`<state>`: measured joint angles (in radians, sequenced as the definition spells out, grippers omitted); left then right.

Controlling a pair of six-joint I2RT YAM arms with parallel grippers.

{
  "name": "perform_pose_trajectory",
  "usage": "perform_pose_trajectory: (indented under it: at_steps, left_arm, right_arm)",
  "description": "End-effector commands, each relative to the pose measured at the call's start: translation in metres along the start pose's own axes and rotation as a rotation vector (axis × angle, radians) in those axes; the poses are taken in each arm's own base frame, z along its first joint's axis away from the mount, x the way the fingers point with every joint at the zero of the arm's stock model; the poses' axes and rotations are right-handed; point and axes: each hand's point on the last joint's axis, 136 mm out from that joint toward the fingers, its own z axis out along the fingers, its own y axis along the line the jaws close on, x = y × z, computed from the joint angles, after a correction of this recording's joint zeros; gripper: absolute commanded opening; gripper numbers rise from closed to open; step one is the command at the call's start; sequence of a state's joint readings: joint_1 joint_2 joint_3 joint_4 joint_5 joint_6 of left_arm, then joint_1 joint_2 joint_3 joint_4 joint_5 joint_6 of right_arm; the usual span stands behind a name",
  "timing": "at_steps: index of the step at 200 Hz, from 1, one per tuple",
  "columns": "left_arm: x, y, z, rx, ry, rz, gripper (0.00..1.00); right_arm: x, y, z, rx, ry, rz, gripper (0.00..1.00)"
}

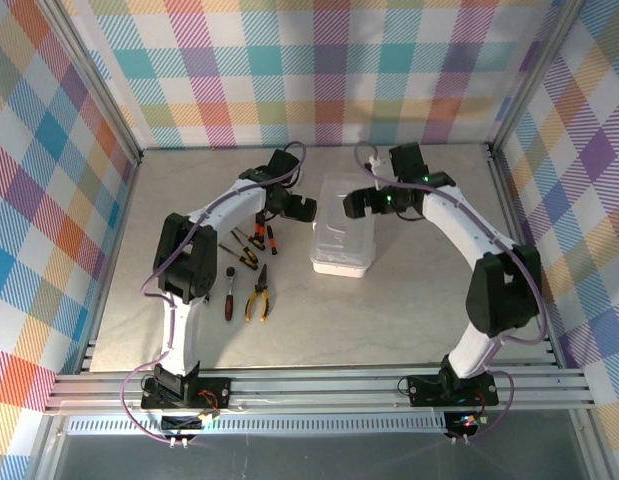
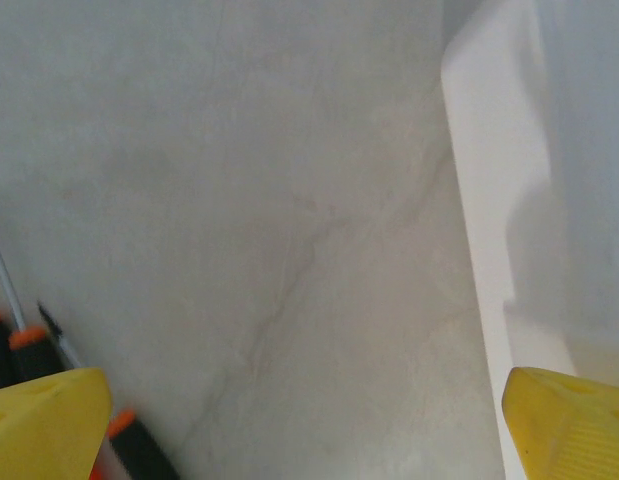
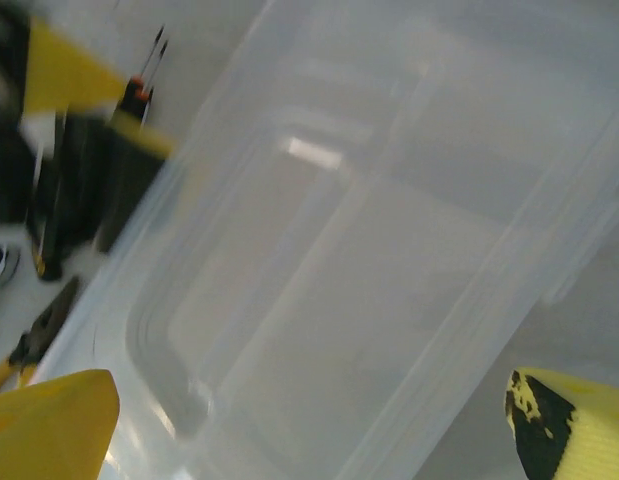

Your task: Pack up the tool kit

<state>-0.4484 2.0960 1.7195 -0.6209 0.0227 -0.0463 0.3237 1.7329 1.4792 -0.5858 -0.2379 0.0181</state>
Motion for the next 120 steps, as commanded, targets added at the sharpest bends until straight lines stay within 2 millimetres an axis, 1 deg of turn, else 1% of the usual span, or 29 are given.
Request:
perform_pose_trajectory:
  at_steps: [1, 29, 59, 80, 95, 120]
  left_arm:
    - [-0.005, -0.001, -0.039, 0.084, -0.066, -0.072, 1.00]
    - [0.005, -0.004, -0.055, 0.154, -0.062, -0.113, 1.00]
    - [0.015, -0.020, -0.063, 0.266, -0.048, -0.158, 1.00]
    - [0.022, -0.025, -0.060, 0.299, -0.041, -0.186, 1.00]
    - [0.027, -0.024, -0.056, 0.299, -0.029, -0.195, 1.00]
    - [0.030, -0.023, -0.053, 0.291, -0.019, -0.199, 1.00]
  right_arm:
    - [-0.002, -0.016, 0.013, 0.060, 0.069, 0.083, 0.99]
    - [0.002, -0.021, 0.035, 0.094, 0.118, 0.122, 0.99]
    - [0.017, -0.022, 0.050, 0.161, 0.174, 0.109, 0.99]
    - [0.032, -0.020, 0.061, 0.207, 0.222, 0.079, 0.99]
    - [0.042, -0.022, 0.067, 0.214, 0.244, 0.090, 0.99]
    - [0.052, -0.023, 0.072, 0.212, 0.258, 0.113, 0.99]
